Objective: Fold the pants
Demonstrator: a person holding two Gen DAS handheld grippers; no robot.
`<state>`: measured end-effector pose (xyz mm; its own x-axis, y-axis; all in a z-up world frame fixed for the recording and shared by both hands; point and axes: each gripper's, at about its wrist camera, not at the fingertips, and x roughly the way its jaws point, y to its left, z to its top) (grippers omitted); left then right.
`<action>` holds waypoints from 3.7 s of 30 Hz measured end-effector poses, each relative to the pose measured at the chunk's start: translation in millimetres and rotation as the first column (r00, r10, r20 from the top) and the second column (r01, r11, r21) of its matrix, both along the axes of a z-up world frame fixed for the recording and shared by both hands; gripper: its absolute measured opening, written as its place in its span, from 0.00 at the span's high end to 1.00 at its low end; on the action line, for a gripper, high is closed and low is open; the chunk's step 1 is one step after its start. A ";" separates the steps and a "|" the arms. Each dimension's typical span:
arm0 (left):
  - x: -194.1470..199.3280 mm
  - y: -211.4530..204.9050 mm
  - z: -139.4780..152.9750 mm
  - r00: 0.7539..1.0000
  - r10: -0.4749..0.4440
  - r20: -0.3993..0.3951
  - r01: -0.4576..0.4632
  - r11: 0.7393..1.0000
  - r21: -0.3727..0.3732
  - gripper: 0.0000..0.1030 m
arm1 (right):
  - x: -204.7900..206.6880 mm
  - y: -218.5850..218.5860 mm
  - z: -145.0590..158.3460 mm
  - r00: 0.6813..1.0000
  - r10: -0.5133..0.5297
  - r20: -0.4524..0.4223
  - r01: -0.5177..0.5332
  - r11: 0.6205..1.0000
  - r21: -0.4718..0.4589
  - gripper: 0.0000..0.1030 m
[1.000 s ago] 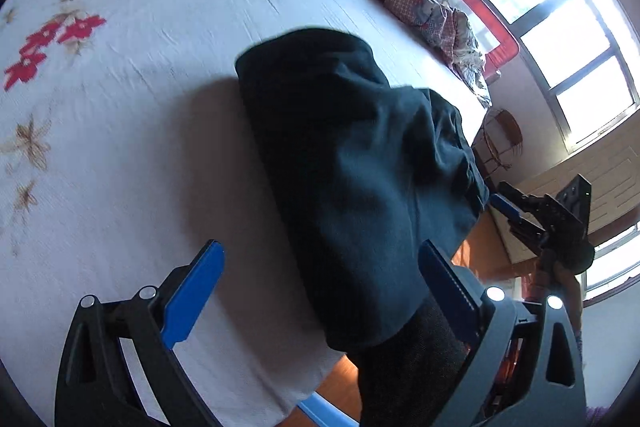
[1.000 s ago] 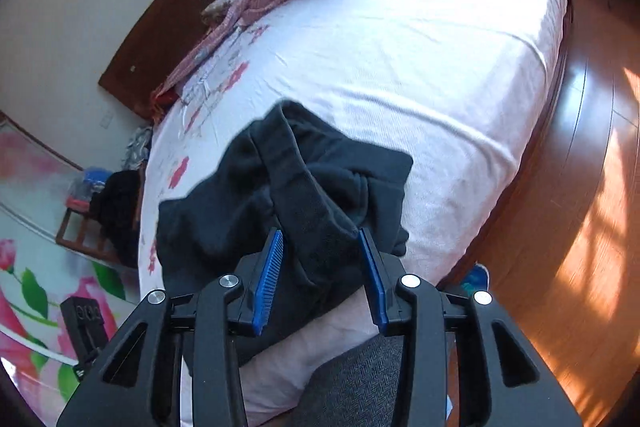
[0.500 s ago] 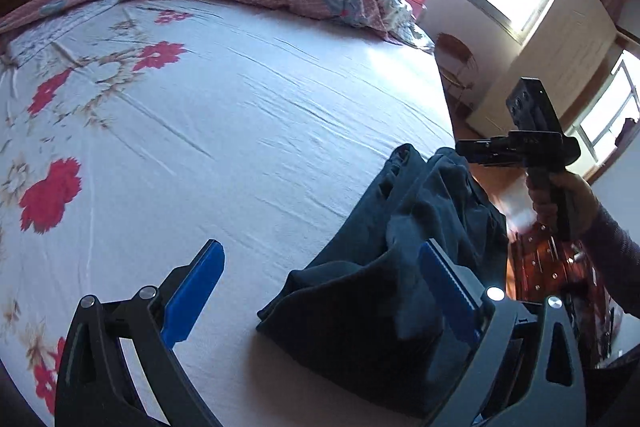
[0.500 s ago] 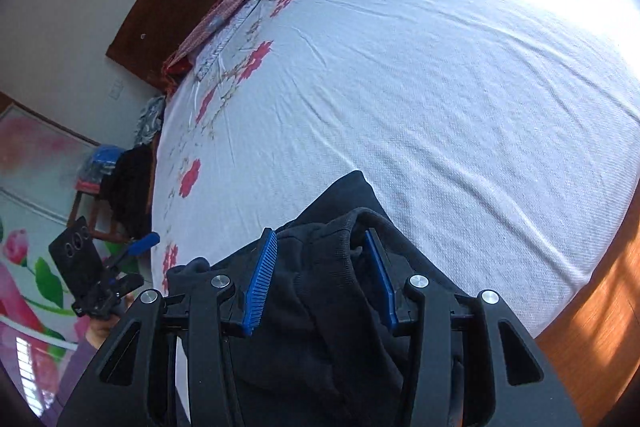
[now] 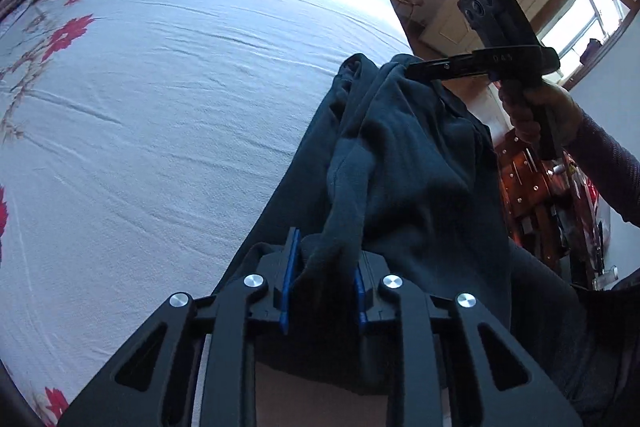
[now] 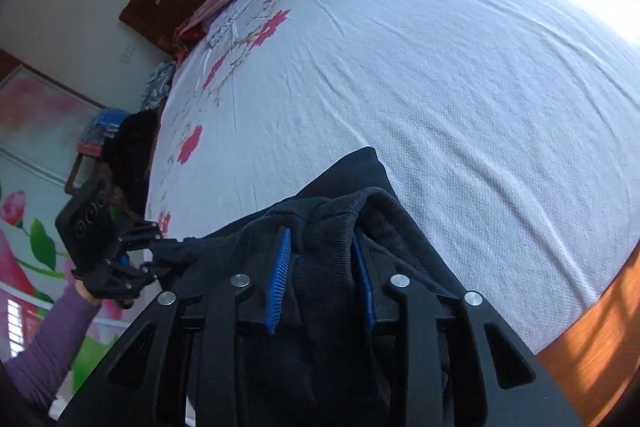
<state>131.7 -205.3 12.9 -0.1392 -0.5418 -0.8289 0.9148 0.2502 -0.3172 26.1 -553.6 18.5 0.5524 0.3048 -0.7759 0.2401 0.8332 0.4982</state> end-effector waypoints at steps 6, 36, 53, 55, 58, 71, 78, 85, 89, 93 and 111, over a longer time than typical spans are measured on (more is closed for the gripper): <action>1.4 34.9 25.2 0.980 0.195 0.035 -0.192 0.979 -0.067 0.84 | 4.5 13.5 40.6 0.989 0.069 0.134 -0.050 0.990 -0.135 0.86; -116.7 -6.5 77.6 0.968 0.250 0.020 -0.234 0.929 -0.286 0.04 | -69.9 -7.3 23.4 0.968 -0.208 0.141 0.217 0.975 -0.046 0.90; -88.1 -0.9 49.9 0.932 0.357 -0.062 -0.361 0.909 -0.209 0.04 | -146.1 28.3 -59.4 0.941 -0.337 -0.001 0.321 0.895 0.309 0.57; -83.1 14.8 54.7 0.920 0.388 -0.062 -0.392 0.895 -0.212 0.04 | -149.0 40.7 -53.4 0.950 -0.310 0.037 0.284 0.907 0.311 0.59; -75.3 29.7 52.6 0.907 0.418 -0.057 -0.420 0.885 -0.202 0.04 | -149.1 64.0 -51.9 0.963 -0.266 0.035 0.236 0.901 0.364 0.60; -90.3 50.7 52.3 0.907 0.416 -0.062 -0.420 0.884 -0.205 0.04 | -153.7 152.4 -77.4 0.993 -0.107 -0.044 0.114 0.861 0.496 0.75; -90.8 57.6 55.1 0.903 0.425 -0.063 -0.428 0.877 -0.216 0.04 | -137.2 171.7 -81.7 0.994 -0.090 -0.056 0.106 0.869 0.484 0.75; -86.3 64.4 58.2 0.895 0.442 -0.062 -0.444 0.867 -0.225 0.04 | -116.1 226.3 -29.8 0.988 0.151 0.043 -0.154 0.984 0.087 0.94; -87.9 60.0 53.6 0.901 0.427 -0.077 -0.432 0.870 -0.238 0.03 | -110.2 284.6 -22.1 0.924 0.382 -0.004 -0.359 0.865 -0.350 0.94; -100.6 37.3 19.1 0.914 0.371 -0.166 -0.399 0.896 -0.192 0.03 | -96.2 256.0 -49.9 0.932 0.348 -0.103 -0.360 0.923 -0.139 0.92; -108.6 66.2 -1.9 0.870 0.461 -0.172 -0.486 0.861 -0.151 0.03 | -121.6 12.6 -15.3 0.960 -0.270 0.080 0.267 0.963 0.037 0.84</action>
<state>23.0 -139.1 11.0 0.0772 -0.7092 -0.7008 0.6498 0.5689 -0.5041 -95.5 -541.0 3.2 0.6792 0.1558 -0.7172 0.4098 0.7302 0.5467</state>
